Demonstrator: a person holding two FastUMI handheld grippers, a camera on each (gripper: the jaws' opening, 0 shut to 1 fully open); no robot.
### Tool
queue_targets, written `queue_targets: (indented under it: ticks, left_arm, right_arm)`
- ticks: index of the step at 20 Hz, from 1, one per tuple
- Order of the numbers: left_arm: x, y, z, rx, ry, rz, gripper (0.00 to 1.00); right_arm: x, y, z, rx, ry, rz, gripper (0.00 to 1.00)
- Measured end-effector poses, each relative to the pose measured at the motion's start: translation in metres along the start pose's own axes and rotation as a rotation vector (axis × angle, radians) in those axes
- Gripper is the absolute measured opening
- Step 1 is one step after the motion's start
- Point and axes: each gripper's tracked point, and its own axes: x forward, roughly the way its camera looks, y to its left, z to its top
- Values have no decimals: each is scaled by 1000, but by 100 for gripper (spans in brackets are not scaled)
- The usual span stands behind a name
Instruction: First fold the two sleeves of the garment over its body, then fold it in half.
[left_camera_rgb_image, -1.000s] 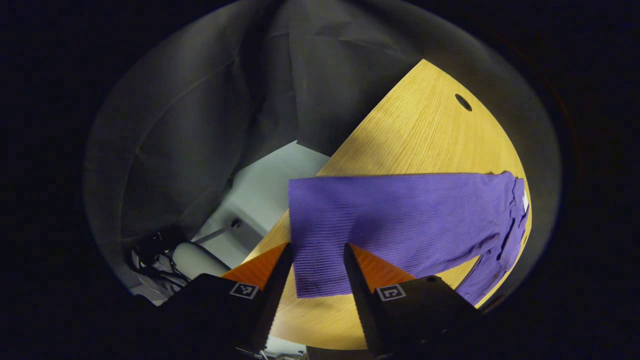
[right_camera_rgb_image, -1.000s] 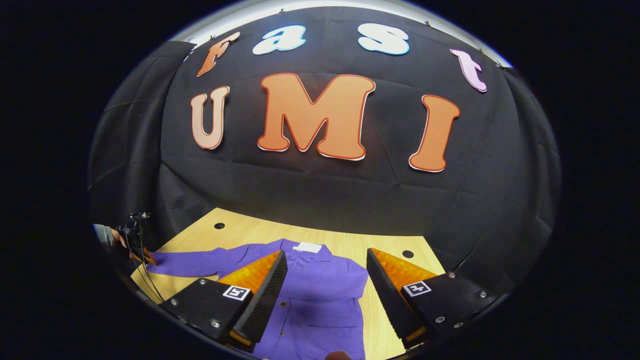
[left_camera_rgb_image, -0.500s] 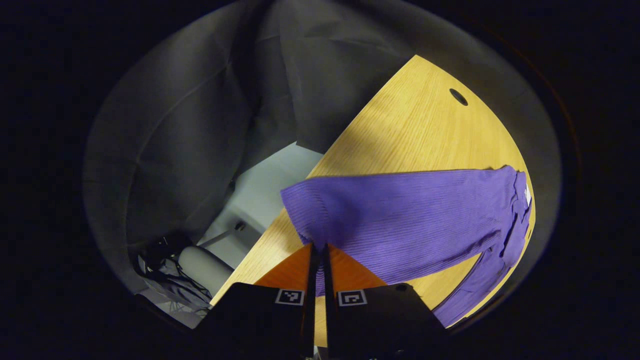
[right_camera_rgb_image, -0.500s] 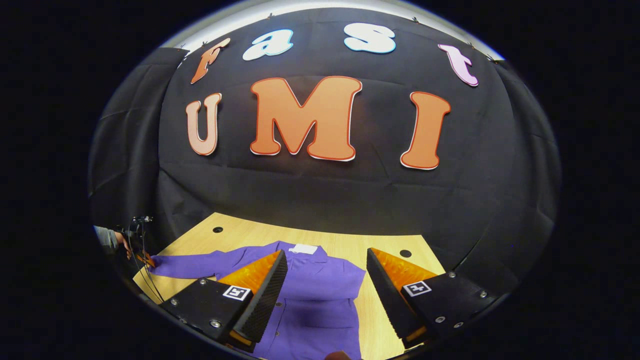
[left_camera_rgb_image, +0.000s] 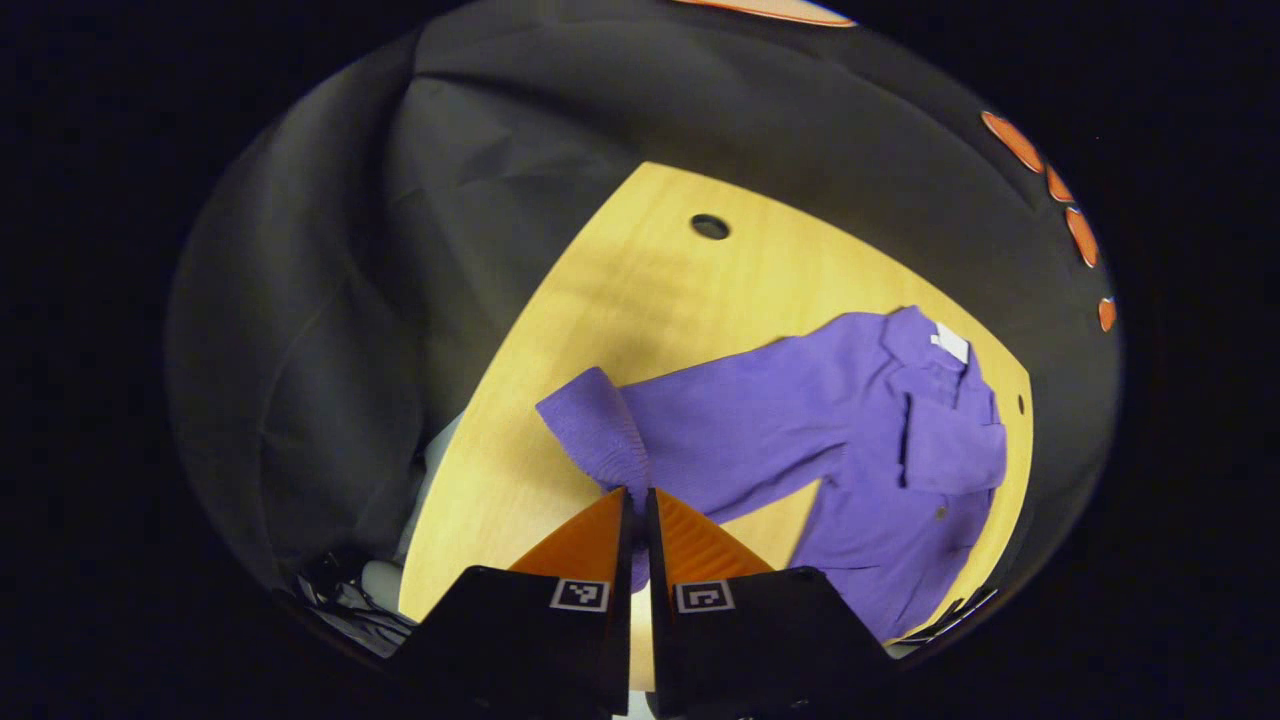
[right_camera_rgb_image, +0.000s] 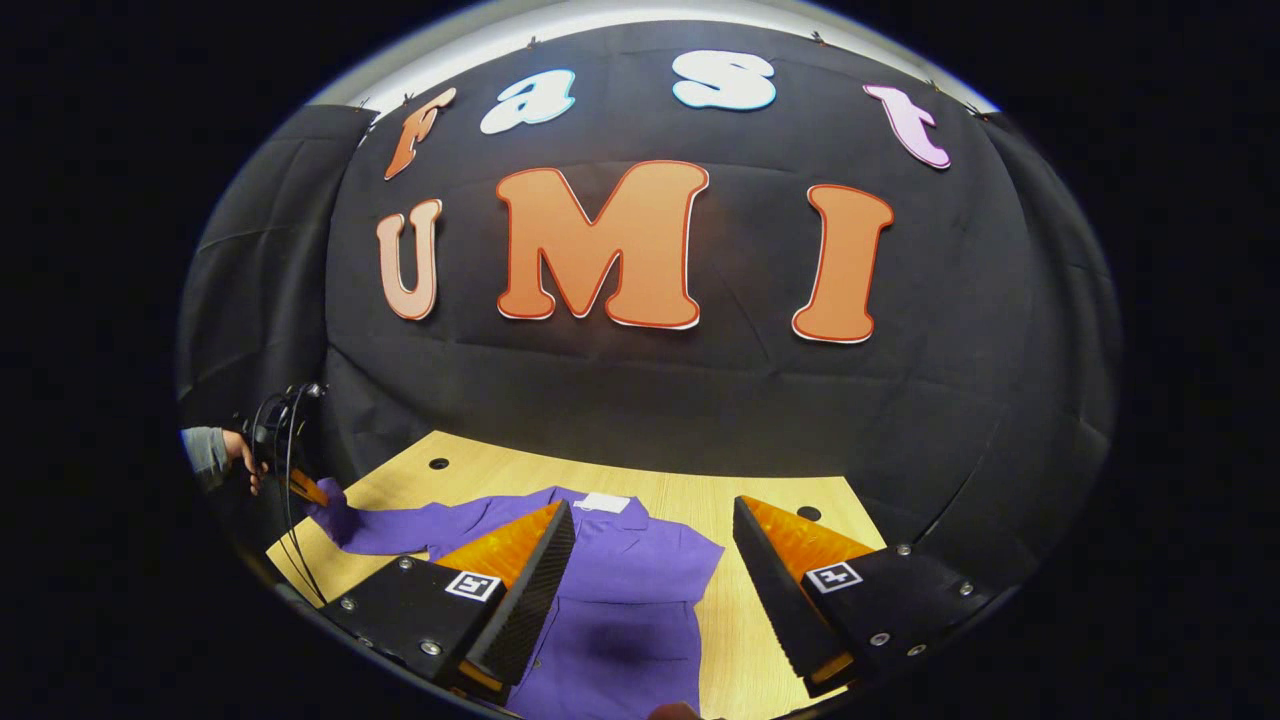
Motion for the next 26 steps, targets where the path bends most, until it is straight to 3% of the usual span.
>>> queue_targets:
  ticks: [12, 26]
  left_arm:
    - [-43, -188, 39, 284, -70, -124, 10]
    - [-39, -395, 31, 611, -78, -269, 10]
  right_arm:
    - [-6, -44, -11, 3, -8, -25, 95]
    - [-22, -96, -38, 58, 32, -92, 95]
